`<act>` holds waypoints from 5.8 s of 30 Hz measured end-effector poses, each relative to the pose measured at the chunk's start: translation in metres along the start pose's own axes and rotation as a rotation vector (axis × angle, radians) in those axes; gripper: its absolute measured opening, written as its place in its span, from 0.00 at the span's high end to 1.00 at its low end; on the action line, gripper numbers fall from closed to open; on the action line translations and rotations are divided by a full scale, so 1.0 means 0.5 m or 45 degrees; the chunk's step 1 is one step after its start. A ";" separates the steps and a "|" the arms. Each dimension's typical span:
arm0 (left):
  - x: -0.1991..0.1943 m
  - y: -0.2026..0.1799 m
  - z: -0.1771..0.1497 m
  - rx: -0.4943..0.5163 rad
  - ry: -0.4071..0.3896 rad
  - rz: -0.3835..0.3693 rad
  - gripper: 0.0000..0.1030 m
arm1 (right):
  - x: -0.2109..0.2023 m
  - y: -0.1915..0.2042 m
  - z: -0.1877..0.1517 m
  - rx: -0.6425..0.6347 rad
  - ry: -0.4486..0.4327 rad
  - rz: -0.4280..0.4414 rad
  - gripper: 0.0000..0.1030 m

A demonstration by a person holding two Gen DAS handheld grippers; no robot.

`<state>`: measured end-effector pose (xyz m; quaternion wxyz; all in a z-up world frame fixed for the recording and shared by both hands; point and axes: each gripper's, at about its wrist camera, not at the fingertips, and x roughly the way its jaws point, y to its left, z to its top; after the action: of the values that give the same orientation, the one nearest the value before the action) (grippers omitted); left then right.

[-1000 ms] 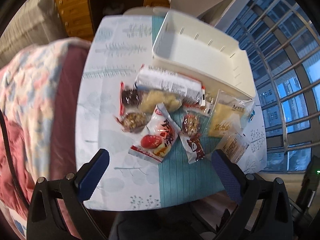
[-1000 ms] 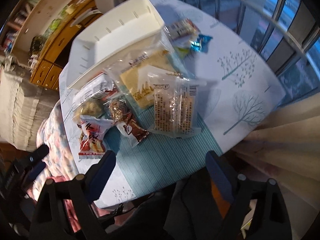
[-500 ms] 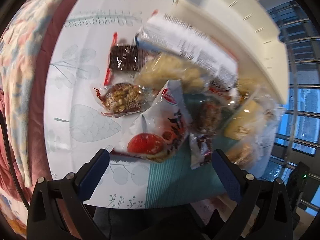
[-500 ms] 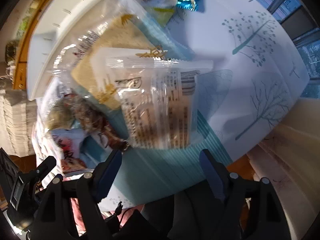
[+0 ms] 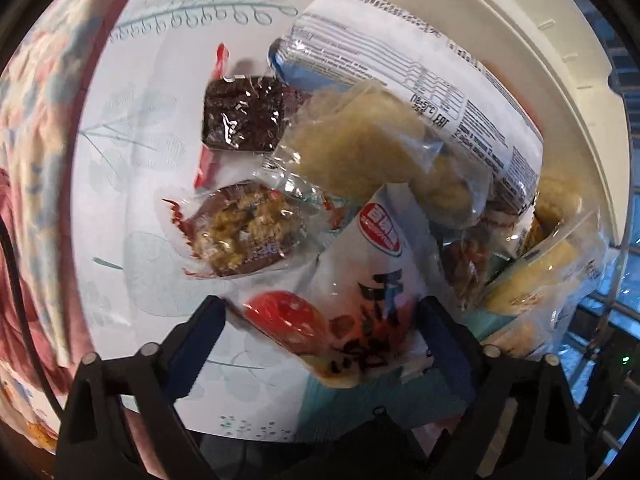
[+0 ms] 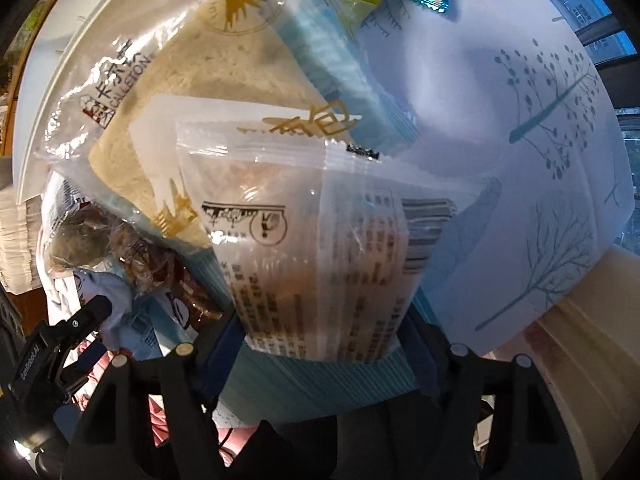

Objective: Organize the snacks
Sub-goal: 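Grasp the clear biscuit packet with the right tool while the left tool grasps the red-and-white snack bag, then carry both packets over the white basket and open both tools to drop them, then withdraw both open tools from the basket back over the remaining snacks, then grasp the brown chocolate packet with the right tool while the left tool grasps the dark jerky packet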

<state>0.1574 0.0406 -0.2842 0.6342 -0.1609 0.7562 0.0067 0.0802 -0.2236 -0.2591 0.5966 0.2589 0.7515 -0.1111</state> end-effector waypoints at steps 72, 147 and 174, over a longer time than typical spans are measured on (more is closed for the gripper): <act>-0.469 -0.251 -0.029 0.496 -0.911 -0.441 0.57 | -0.460 0.160 0.073 -0.687 -0.868 0.196 0.32; -0.398 0.077 -0.255 0.698 -0.729 -0.141 0.12 | -0.267 0.072 -0.269 -0.151 -0.787 0.366 0.14; -0.084 0.043 -0.052 0.888 -0.362 0.122 0.12 | -0.028 0.128 -0.196 -0.183 -0.241 0.116 0.21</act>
<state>0.1335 0.0651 -0.2429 0.7485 0.1027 0.6241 -0.1993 0.0336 -0.1267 -0.2107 0.6863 0.2377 0.6853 -0.0537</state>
